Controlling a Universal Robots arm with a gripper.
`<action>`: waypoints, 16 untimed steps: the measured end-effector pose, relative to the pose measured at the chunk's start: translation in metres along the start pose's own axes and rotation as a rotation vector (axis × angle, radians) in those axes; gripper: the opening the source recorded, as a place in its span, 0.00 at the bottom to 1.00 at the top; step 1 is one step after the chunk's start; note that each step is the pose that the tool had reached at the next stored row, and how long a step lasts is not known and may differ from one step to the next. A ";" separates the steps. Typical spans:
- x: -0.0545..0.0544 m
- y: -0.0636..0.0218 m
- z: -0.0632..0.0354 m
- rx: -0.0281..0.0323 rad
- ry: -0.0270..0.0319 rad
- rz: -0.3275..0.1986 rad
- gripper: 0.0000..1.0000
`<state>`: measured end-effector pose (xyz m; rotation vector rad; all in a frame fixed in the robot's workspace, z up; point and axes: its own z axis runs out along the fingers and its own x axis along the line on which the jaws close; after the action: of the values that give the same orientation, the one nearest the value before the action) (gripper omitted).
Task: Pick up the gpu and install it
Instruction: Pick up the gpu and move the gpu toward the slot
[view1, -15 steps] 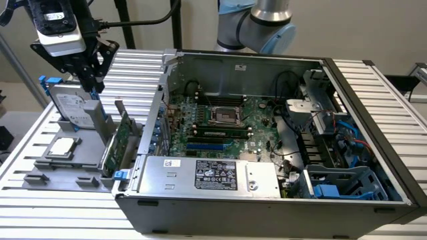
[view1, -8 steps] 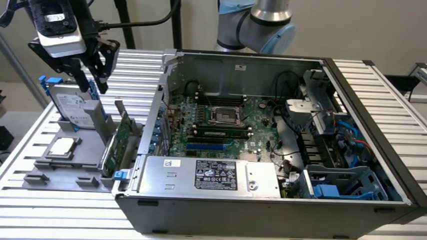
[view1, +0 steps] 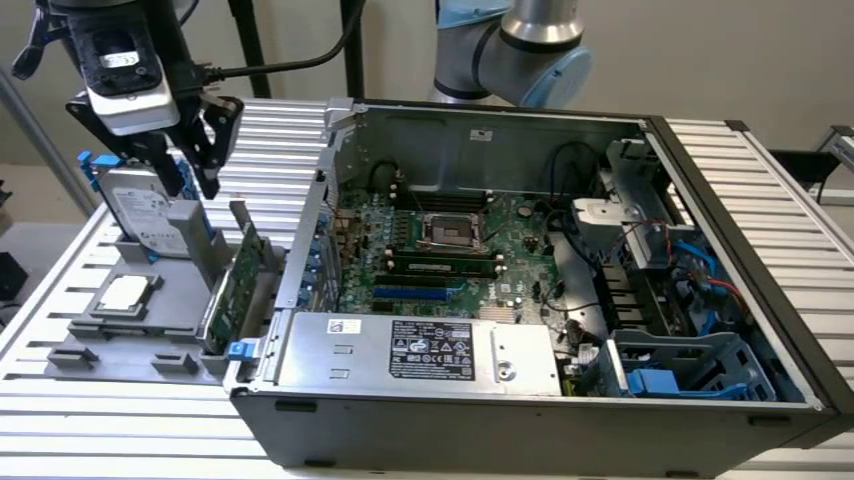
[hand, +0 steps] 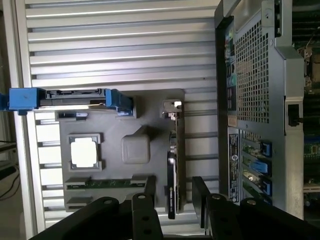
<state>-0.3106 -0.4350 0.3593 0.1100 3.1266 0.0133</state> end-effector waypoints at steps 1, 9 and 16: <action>0.000 -0.0001 0.0018 0.0001 -0.0003 0.000 0.42; 0.000 -0.0012 0.0163 -0.0004 -0.0071 0.000 0.42; 0.000 -0.0050 0.0288 -0.0004 -0.0138 0.000 0.42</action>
<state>-0.3106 -0.4397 0.3305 0.1095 3.1129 0.0131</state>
